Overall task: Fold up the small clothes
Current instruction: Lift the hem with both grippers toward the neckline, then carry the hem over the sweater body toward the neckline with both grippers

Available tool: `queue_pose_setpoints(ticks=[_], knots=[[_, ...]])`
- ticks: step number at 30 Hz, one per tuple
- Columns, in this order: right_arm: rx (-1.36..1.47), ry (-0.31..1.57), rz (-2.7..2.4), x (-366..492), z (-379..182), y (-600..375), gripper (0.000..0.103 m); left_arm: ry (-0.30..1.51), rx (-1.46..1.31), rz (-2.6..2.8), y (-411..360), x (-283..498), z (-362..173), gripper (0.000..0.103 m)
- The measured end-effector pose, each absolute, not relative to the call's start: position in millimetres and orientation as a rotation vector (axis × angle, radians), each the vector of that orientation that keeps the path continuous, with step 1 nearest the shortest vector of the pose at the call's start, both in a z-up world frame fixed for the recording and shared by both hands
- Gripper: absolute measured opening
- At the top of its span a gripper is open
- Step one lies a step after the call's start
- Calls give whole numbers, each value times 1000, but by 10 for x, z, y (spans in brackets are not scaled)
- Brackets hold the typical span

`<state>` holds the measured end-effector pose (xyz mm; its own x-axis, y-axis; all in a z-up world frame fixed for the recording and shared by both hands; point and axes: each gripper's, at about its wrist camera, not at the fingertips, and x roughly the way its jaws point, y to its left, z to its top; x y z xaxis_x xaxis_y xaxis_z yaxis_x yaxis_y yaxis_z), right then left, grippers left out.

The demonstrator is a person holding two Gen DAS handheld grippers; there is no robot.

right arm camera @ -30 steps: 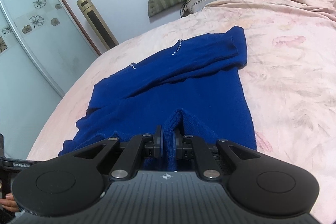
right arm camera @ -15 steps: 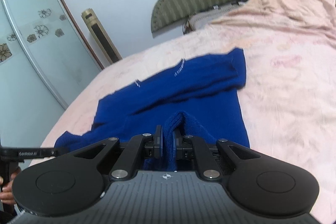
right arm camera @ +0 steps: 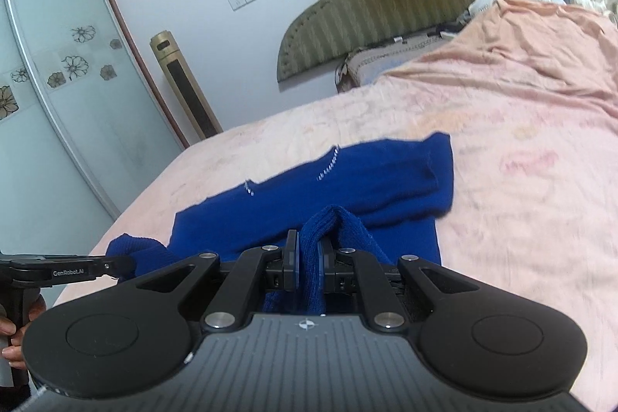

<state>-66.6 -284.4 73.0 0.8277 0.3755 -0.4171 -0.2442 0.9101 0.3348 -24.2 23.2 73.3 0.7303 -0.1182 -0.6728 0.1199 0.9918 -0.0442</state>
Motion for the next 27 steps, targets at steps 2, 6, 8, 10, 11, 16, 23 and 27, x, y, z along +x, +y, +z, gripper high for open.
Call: queue_pose_setpoints(ticks=[2, 6, 8, 10, 11, 16, 23, 27], knots=[[267, 492, 330, -619, 744, -2801, 13, 732, 19, -118, 202, -211, 739, 9], [248, 487, 316, -528, 749, -2729, 13, 715, 47, -105, 146, -157, 754, 9], [243, 483, 309, -493, 749, -2715, 13, 714, 49, -100, 137, -126, 752, 9], [236, 478, 299, -465, 750, -2706, 13, 715, 49, -93, 138, -83, 749, 9], [238, 477, 295, -447, 754, -2711, 13, 715, 51, -88, 140, -65, 749, 9], [256, 467, 272, -348, 772, -2748, 13, 700, 77, -61, 124, 2, 768, 9], [268, 451, 250, -219, 812, -2757, 13, 686, 81, -47, 129, 110, 841, 9], [252, 434, 244, -132, 878, -2724, 13, 662, 87, -37, 135, 166, 898, 9]])
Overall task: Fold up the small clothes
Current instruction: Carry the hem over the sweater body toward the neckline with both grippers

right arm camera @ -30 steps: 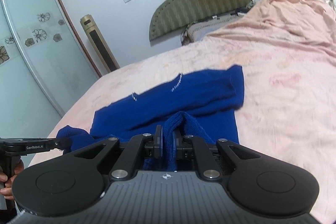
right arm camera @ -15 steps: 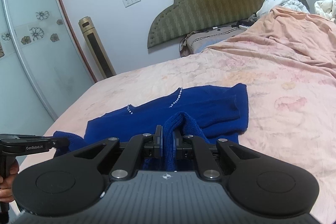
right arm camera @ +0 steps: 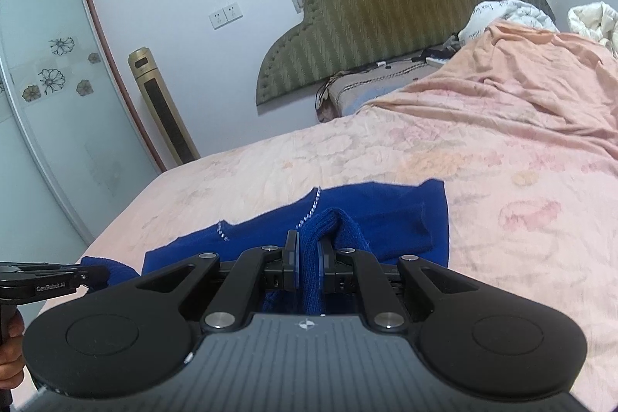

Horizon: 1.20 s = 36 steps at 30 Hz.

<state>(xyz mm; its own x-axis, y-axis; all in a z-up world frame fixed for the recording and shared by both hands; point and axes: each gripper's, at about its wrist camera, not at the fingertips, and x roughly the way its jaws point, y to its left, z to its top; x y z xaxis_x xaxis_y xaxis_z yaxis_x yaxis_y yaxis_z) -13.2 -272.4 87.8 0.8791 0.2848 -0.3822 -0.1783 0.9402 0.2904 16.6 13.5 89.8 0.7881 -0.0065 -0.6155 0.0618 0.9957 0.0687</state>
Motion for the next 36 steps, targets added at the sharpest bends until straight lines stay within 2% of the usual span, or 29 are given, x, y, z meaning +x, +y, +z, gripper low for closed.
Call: queue_pose_setpoints(ticks=[12, 32, 35, 36], knots=[[240, 431, 219, 453, 938, -2653, 13, 631, 85, -16, 189, 627, 936, 9], [366, 668, 179, 1805, 217, -2684, 13, 823, -17, 4, 440, 1848, 233, 10], [440, 707, 163, 1959, 92, -2759, 20, 847, -74, 1, 533, 1940, 213, 21], [473, 713, 159, 1992, 56, -2802, 25, 845, -90, 3, 568, 1956, 224, 30]])
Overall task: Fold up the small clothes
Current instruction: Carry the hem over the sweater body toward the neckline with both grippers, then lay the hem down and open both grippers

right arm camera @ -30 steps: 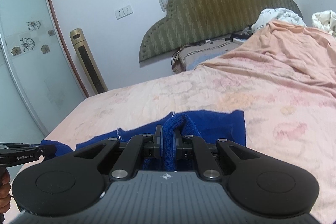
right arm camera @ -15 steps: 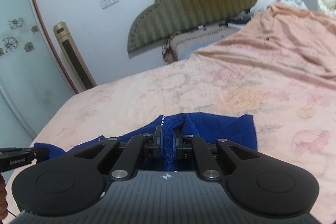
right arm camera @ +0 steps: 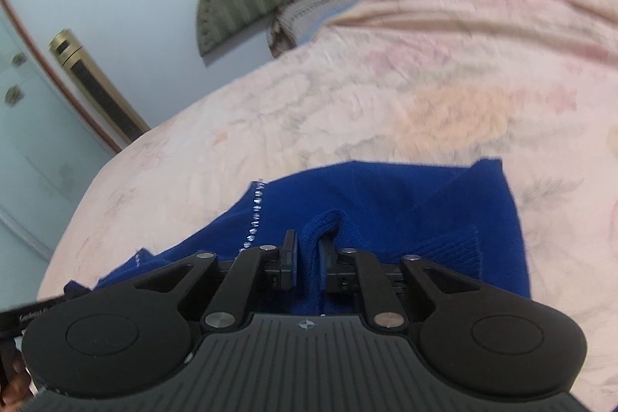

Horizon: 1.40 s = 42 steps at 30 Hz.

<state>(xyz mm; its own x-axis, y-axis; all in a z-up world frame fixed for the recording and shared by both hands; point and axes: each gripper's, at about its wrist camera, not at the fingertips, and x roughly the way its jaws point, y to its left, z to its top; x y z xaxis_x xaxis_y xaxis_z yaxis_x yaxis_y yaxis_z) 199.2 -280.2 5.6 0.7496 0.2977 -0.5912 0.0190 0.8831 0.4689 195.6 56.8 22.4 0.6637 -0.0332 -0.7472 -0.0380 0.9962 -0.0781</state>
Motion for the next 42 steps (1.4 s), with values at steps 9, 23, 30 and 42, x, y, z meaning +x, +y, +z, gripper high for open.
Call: queue_pose_setpoints(ticks=[9, 23, 30, 42], knots=[[606, 587, 122, 1948, 104, -3016, 71, 725, -146, 120, 884, 1811, 445, 73], [304, 772, 251, 2255, -4, -2489, 62, 806, 136, 207, 623, 1663, 77, 73], [214, 588, 69, 1695, 348, -2880, 71, 781, 35, 119, 889, 1144, 245, 73], [115, 706, 165, 500, 89, -3077, 71, 816, 20, -99, 1030, 187, -20, 73]])
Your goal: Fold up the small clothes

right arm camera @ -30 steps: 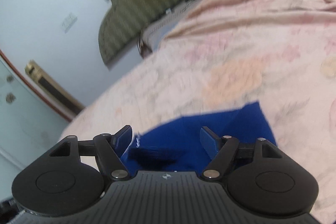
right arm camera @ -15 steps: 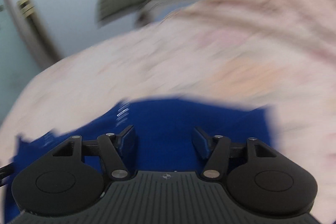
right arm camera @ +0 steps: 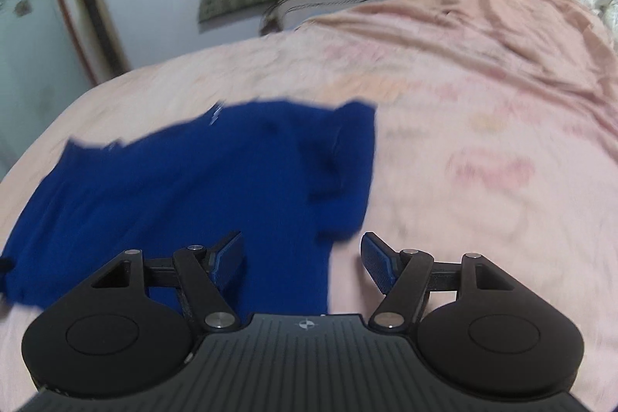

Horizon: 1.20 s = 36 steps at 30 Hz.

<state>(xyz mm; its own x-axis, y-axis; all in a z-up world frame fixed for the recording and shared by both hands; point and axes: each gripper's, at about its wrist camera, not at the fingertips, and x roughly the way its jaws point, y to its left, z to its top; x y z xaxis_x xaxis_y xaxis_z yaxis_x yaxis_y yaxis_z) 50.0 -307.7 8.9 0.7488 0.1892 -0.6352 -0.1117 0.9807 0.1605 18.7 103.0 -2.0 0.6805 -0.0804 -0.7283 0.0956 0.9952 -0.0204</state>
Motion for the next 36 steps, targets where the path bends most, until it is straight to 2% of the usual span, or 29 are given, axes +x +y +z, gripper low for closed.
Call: queue_pose_setpoints(ticks=[3, 5, 6, 7, 8, 9, 11, 18, 21, 22, 24, 25, 27, 33, 35, 36], knots=[[103, 703, 247, 380, 31, -3007, 71, 819, 2, -137, 1037, 151, -54, 73], [75, 700, 302, 371, -3, -2927, 71, 838, -27, -187, 1027, 149, -69, 67], [66, 701, 310, 376, -22, -2900, 64, 849, -40, -205, 1016, 158, -81, 41], [59, 712, 293, 385, -35, -2878, 43, 872, -42, -202, 1000, 175, -106, 22], [50, 723, 264, 387, -40, -2868, 30, 888, -39, -182, 989, 192, -128, 19], [50, 723, 235, 394, -38, -2874, 9, 886, -40, -166, 986, 191, -127, 11], [76, 706, 212, 366, -18, -2927, 7, 879, -54, -155, 1003, 165, -101, 6], [-88, 642, 52, 190, 200, -2812, 6, 829, -73, -110, 1122, 18, 143, 4], [-169, 729, 71, 248, 103, -2720, 8, 875, 6, -155, 1015, 2, 67, 4], [-176, 747, 67, 263, 67, -2707, 17, 905, 38, -170, 957, -2, 11, 5], [-187, 747, 64, 252, 88, -2686, 24, 923, 94, -192, 892, -37, -15, 5], [-178, 722, 50, 231, 150, -2692, 35, 912, 112, -192, 885, -55, 19, 6], [-143, 659, 31, 224, 287, -2717, 50, 884, 115, -179, 914, -57, 138, 6], [-74, 577, 121, 727, 469, -2627, 50, 752, 79, -188, 846, 265, 447, 12], [-30, 598, 154, 993, 388, -2587, 50, 737, 75, -172, 758, 454, 406, 16], [0, 626, 160, 1137, 312, -2584, 51, 751, 72, -152, 723, 558, 356, 21]])
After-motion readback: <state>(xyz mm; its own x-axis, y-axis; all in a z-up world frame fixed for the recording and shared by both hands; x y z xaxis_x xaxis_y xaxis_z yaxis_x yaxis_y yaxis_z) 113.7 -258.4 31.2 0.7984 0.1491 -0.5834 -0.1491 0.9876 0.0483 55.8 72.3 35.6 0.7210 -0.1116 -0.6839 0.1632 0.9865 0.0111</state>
